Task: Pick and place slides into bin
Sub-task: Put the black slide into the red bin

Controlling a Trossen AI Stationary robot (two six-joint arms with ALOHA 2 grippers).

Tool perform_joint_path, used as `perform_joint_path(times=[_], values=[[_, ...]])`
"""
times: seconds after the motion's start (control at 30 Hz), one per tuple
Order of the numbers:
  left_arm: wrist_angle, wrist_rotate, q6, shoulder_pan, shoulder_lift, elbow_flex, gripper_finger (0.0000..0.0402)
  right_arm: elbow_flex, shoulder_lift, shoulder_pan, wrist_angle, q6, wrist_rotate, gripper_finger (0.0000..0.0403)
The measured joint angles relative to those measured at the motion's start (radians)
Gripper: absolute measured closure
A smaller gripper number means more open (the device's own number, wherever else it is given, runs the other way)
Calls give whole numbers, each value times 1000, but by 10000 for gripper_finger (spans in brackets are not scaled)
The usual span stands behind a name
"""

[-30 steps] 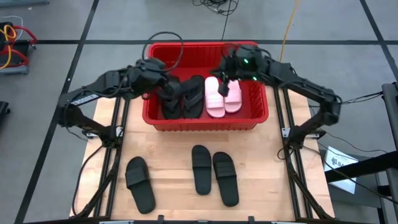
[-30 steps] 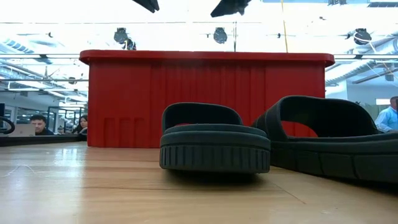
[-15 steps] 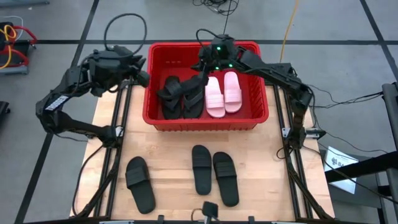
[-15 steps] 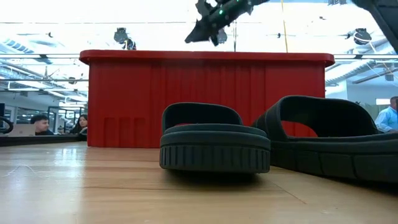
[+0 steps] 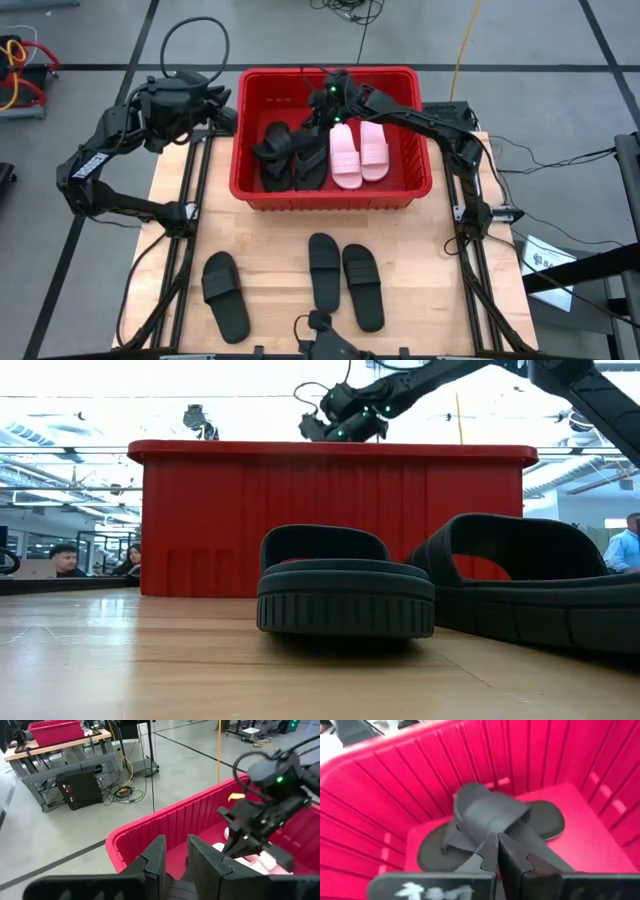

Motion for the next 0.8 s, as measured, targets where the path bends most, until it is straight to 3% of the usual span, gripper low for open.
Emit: perform_joint_path(times=[0.13,0.5,0.63,0.8], values=[[0,0,-16,0,0,0,325,-12,36,0,51,54,-3,372],[1,0,-25,0,0,0,325,-75,108,0,240,55,-55,242],[1,0,-22,0,0,0,325,-132,108,2,317,0,-55,221],[1,0,-22,0,0,0,325,-187,108,2,380,50,-56,216]])
